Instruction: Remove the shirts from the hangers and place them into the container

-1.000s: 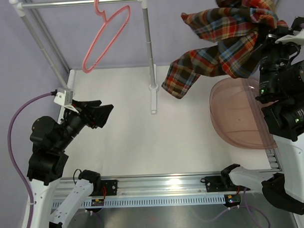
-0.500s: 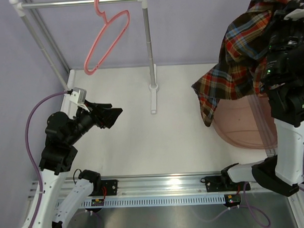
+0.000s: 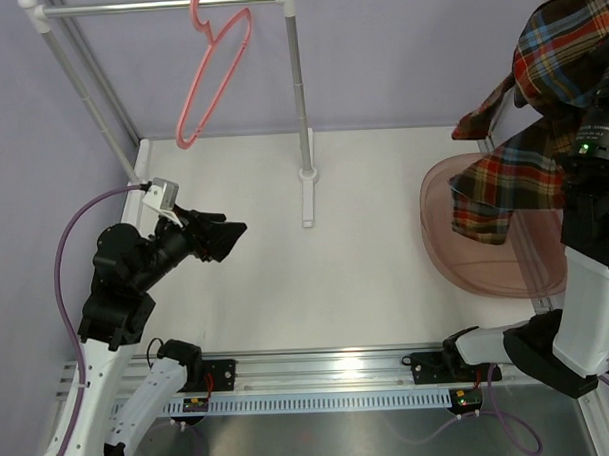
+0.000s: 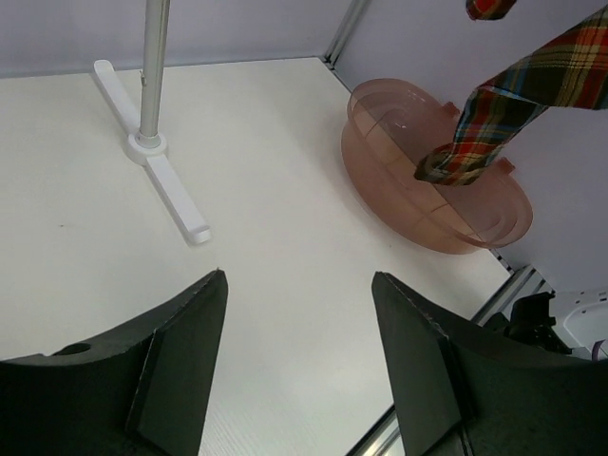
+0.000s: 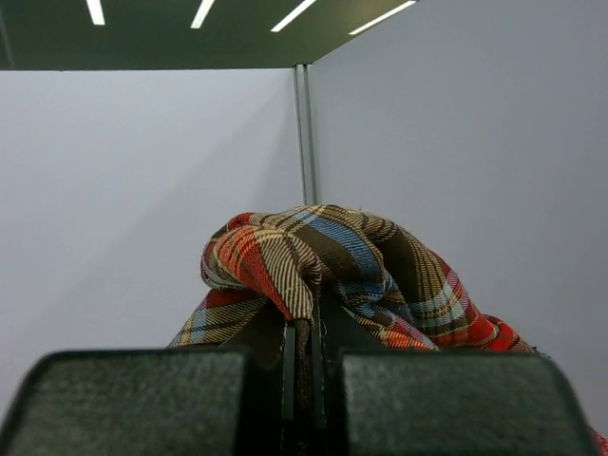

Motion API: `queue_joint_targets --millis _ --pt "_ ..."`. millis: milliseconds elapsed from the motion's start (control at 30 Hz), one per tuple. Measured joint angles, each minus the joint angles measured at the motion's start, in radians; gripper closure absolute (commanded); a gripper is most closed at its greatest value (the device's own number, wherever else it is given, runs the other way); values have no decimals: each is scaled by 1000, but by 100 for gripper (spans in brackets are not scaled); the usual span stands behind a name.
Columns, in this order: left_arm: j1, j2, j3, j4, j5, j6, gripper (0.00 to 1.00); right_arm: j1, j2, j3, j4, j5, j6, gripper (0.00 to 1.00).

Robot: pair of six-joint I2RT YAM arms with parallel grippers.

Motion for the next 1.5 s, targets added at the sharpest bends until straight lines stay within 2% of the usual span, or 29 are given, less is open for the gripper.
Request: queue_joint_targets --millis 167,300,433,533,633,800,967,1067,1233,1300,1333,1400,1433,1500 --pt "0 -23 -3 -18 0 8 33 -20 -13 -102 63 29 -34 100" --pt "0 -41 -10 -16 1 9 33 -35 -100 -364 118 62 -6 100" --pt "0 -48 -17 -18 7 5 32 -97 -212 -705 130 94 109 100" --pt "0 -56 -16 -33 11 6 32 -179 -263 -911 70 96 271 100" --pt "0 -74 -15 -59 14 6 32 -207 -307 -1081 -6 106 411 100" --pt "0 -96 -11 -73 26 2 32 -211 -385 -1226 -158 163 669 100" --pt "0 -112 -1 -103 34 -4 31 -240 -443 -1285 -313 261 921 100" --pt "0 -112 24 -135 32 -4 30 -337 -386 -1307 -364 248 1022 100" --pt "0 -121 51 -156 33 -6 29 -501 -185 -1429 -335 77 1135 100" --pt "0 -125 56 -166 33 -5 29 -533 -136 -1476 -320 5 1155 94" --pt "0 -127 57 -170 33 -5 29 -550 -114 -1497 -311 -37 1165 86" --pt "0 -130 57 -177 32 -5 28 -579 -82 -1511 -298 -101 1183 60" --pt "0 -131 57 -183 32 -5 28 -591 -74 -1513 -284 -127 1186 26" --pt "0 -132 57 -188 32 -5 27 -599 -74 -1514 -256 -171 1183 10"
